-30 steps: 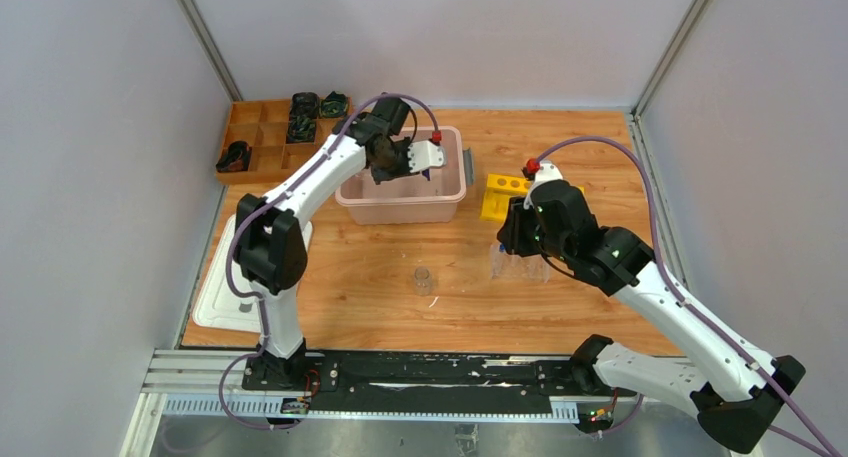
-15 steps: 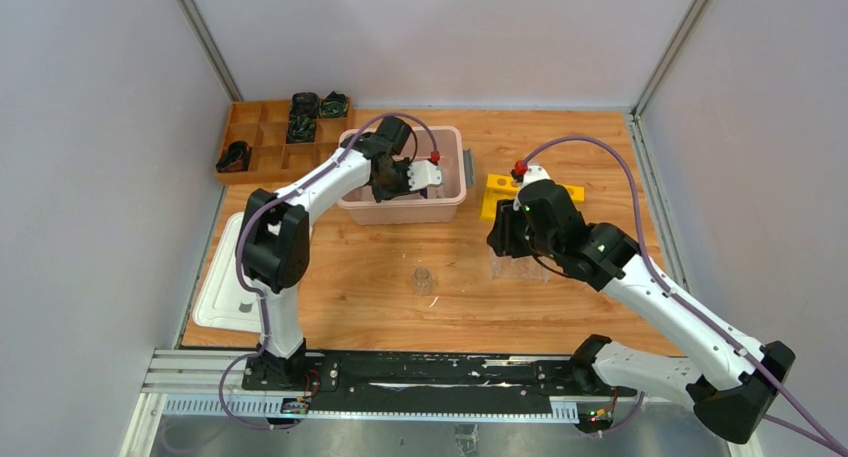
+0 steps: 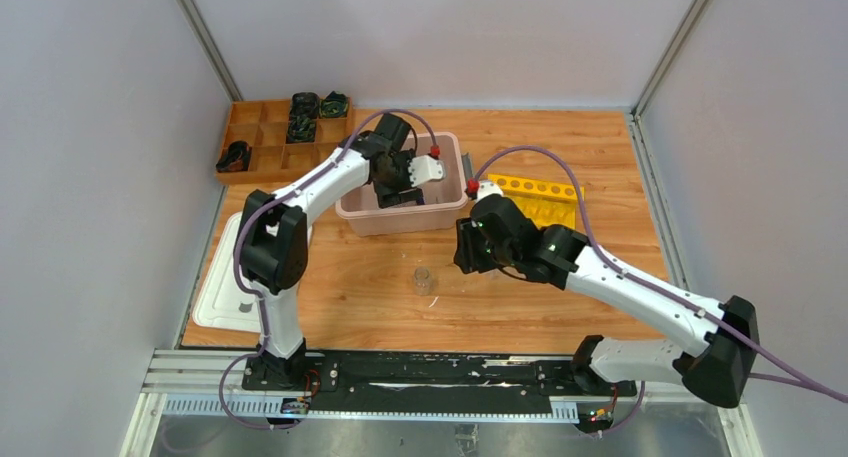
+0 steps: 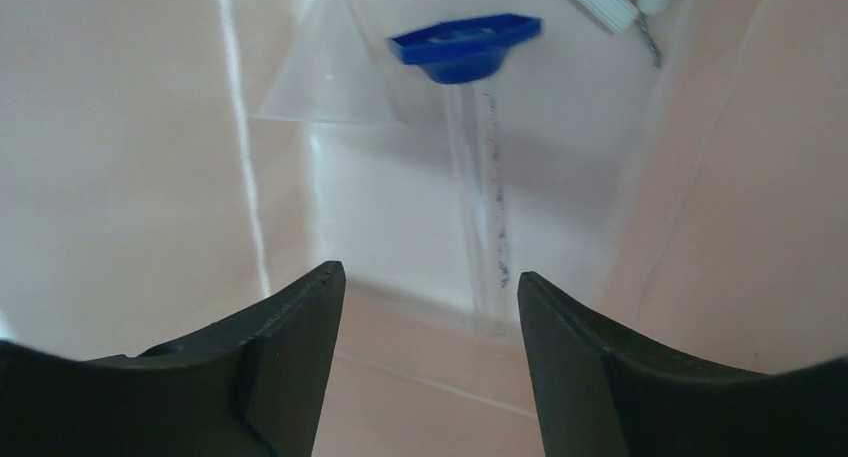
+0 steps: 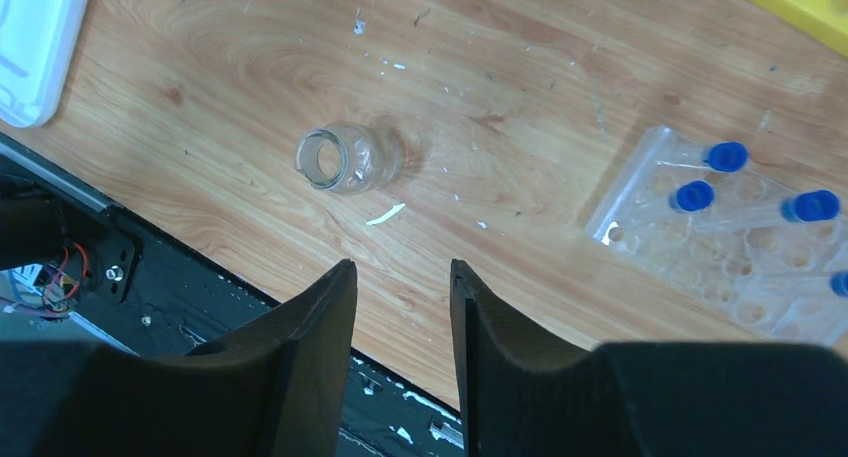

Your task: Organize the chemistry lab equipment

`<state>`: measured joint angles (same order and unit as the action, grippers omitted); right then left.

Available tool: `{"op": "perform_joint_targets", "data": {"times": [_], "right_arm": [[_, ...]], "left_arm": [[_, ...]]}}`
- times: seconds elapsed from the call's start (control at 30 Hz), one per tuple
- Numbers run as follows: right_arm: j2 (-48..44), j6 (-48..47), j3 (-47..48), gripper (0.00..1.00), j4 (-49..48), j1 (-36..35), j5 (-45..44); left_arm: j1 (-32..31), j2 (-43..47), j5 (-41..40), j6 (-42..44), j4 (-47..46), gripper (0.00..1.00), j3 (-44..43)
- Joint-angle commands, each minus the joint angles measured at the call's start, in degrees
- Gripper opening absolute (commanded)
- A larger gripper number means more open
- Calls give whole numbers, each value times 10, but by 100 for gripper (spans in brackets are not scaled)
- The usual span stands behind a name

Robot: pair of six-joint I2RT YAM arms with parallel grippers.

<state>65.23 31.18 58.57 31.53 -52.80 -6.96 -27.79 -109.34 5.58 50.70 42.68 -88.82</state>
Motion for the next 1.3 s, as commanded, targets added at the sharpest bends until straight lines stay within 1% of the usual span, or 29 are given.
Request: {"op": "perform_joint_targets", "data": {"times": [0.0,0.1,0.17,0.23,0.27,0.3,0.37,0.43,0.53,0.73,0.9,1.1,1.17,1.27], "right_arm": [[38,14,0,44,-35,-28,-3],[69,13,3,45,-55,-43,1],[92,10,9,46,-68,-49,6],[117,5,19,48,-77,-53,12],[131,2,25,48,-82,-55,15],[144,-1,32,49,-85,-56,18],[171,-8,46,49,-89,-59,22],[195,-13,59,49,-91,-60,22],[224,-23,76,48,-94,-60,15],[268,-41,94,45,-90,-57,0],[294,-50,99,36,-85,-52,1],[316,-51,98,28,-81,-51,15],[317,-51,98,21,-79,-51,19],[300,-56,105,1,-69,-49,20]], "left_arm": [[7,18,-8,-24,-12,71,-50],[12,44,-3,-24,-9,75,-57],[20,61,-3,-31,-3,81,-66],[32,76,10,-48,19,91,-90],[39,83,20,-59,34,98,-109],[45,92,31,-71,50,100,-121],[56,115,44,-87,81,100,-129],[65,147,37,-99,99,100,-111],[80,206,23,-112,106,100,-64],[135,324,28,-149,117,100,44],[169,393,15,-157,117,100,124],[192,429,2,-154,117,100,200],[199,436,-3,-151,116,100,221],[220,444,8,-144,115,100,250]]}}
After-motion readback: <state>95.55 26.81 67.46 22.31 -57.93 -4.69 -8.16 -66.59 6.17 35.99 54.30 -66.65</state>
